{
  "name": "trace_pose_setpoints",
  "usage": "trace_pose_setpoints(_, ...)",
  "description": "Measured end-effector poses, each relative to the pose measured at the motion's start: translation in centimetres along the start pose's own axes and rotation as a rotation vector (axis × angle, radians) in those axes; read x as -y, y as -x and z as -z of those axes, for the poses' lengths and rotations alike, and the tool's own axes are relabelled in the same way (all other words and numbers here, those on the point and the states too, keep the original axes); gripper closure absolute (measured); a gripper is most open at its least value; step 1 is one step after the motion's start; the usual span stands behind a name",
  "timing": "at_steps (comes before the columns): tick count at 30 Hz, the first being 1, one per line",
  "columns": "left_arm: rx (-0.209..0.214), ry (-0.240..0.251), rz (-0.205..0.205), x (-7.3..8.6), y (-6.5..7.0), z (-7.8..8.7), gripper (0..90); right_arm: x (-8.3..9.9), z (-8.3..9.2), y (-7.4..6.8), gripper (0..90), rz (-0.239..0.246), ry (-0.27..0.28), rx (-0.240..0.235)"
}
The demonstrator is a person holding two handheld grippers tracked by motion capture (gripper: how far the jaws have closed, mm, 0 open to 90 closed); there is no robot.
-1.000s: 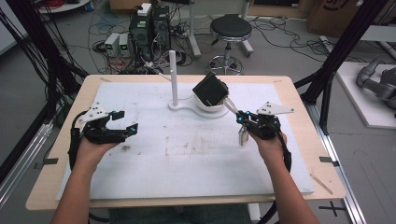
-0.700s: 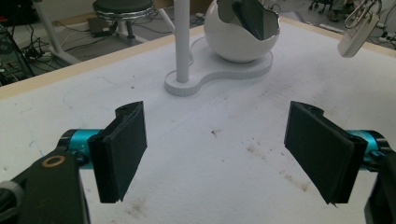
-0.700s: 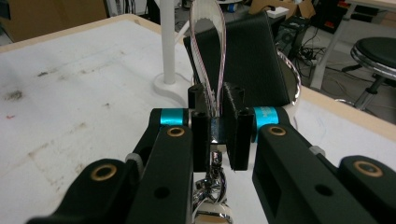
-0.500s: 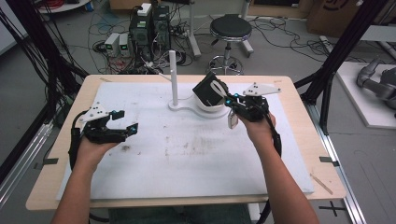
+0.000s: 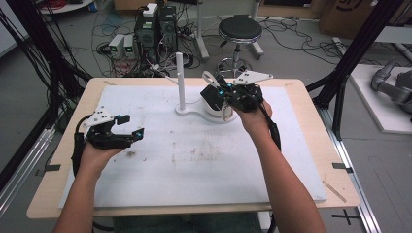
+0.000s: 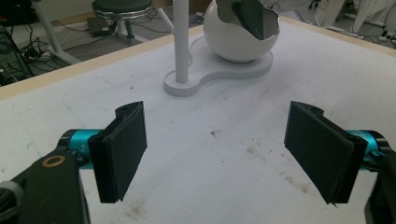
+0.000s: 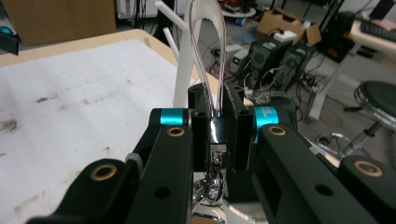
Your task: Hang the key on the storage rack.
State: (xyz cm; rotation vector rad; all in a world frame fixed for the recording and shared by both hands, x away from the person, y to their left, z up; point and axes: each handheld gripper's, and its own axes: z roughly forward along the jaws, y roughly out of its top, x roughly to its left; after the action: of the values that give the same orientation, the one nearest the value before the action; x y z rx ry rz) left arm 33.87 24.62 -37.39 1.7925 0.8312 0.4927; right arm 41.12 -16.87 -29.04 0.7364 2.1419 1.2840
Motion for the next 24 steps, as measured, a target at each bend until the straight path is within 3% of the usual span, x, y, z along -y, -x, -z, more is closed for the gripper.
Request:
trace_pose_setpoints(12, 0.002, 0.0, 0.002, 0.0, 0.0, 0.0, 21.1, -2.4, -2.1, -1.3, 83.0, 0.052, 0.02, -0.023)
trace_pose_setpoints(24, -0.002, -0.005, 0.011, 0.4, -0.4, 0.1, 21.1, -4.2, -4.5, -2.5, 83.0, 0.103, 0.002, -0.024)
